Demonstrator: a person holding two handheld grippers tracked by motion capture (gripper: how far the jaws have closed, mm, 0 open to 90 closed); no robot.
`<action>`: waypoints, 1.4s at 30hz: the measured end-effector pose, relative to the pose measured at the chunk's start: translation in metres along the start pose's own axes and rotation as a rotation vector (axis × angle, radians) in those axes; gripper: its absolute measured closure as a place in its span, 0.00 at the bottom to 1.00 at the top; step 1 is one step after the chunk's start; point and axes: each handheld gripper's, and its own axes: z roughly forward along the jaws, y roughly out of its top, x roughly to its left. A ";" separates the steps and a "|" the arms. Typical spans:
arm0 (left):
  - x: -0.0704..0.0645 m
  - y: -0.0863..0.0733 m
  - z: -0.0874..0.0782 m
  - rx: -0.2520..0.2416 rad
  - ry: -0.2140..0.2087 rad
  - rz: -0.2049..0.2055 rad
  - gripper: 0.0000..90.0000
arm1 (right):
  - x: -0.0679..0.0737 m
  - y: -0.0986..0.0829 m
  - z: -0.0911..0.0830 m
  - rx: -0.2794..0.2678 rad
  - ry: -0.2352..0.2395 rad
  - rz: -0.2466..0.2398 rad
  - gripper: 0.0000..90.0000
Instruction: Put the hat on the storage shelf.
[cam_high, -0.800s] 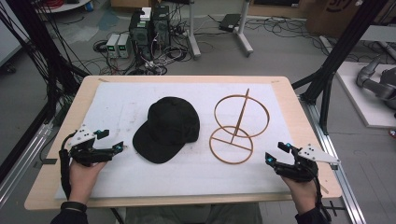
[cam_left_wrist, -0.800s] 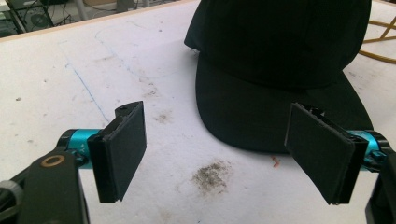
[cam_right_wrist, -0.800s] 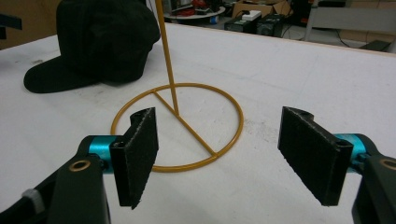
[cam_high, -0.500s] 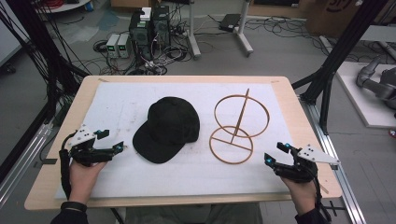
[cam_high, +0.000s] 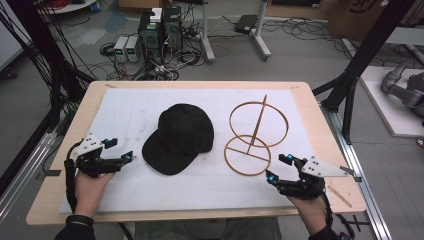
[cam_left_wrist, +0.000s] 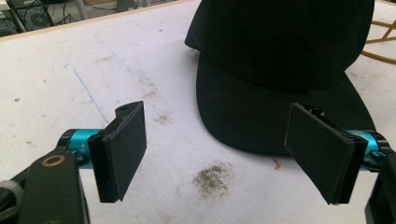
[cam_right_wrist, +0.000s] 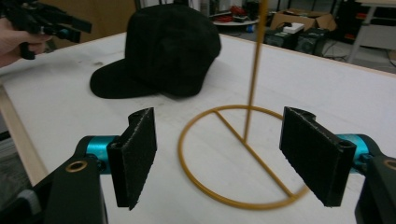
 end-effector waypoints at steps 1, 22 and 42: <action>0.000 0.000 0.000 0.001 0.001 0.003 0.24 | 0.005 0.001 0.004 0.005 0.011 -0.009 0.29; -0.001 -0.002 0.001 0.013 -0.008 0.008 0.24 | 0.064 0.019 0.092 0.109 0.099 -0.124 0.22; 0.002 -0.005 -0.001 0.019 -0.008 0.003 0.24 | 0.080 0.035 0.173 0.149 0.072 -0.147 0.27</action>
